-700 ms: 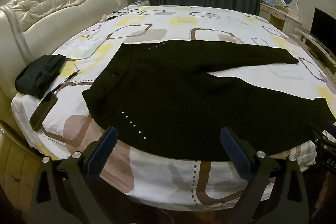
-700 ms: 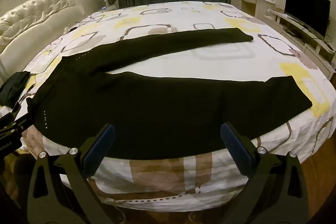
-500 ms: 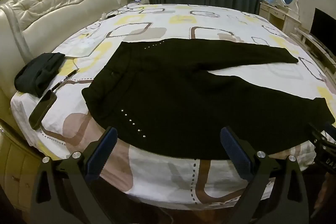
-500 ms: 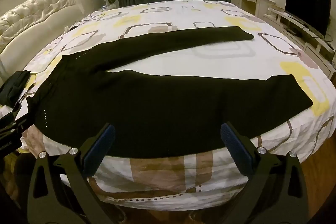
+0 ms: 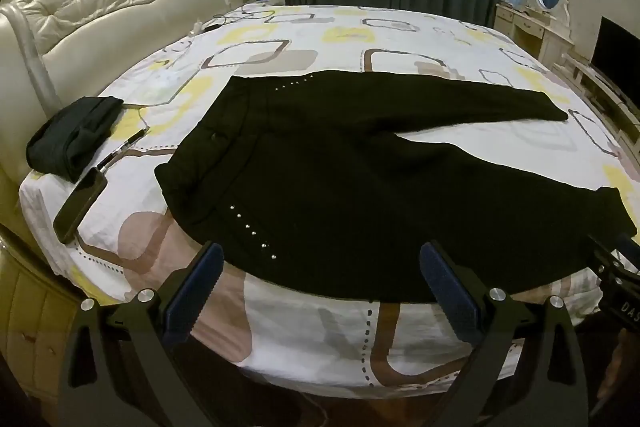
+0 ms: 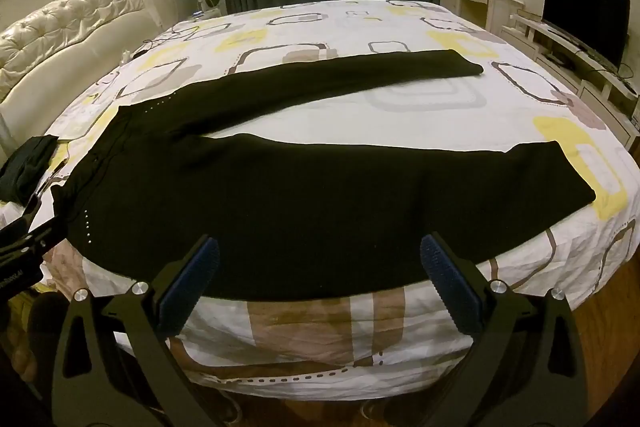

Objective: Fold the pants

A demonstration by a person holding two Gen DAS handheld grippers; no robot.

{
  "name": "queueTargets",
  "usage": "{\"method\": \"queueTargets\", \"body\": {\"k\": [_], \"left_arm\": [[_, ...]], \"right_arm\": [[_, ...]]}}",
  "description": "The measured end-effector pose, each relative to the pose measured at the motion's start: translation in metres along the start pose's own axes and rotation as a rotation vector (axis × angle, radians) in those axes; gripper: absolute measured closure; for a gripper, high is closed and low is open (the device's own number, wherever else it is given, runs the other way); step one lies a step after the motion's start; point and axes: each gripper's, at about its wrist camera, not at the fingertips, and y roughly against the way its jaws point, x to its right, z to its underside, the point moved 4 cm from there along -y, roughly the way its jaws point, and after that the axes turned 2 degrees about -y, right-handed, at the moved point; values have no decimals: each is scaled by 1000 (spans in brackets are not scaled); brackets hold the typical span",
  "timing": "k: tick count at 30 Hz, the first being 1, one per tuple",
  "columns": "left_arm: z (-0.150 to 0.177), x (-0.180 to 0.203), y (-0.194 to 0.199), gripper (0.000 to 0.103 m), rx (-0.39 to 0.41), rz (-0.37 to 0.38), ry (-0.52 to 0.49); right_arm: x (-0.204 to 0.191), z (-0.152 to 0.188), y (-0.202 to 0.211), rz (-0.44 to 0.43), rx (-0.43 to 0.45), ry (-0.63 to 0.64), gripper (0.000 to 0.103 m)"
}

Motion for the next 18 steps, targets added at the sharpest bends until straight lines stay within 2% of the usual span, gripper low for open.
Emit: {"method": "queueTargets", "body": {"k": [18], "left_arm": [[4,-1,-4,5,-17,16,9]], "right_arm": [[1,0,0,-1,-1,0,2]]}}
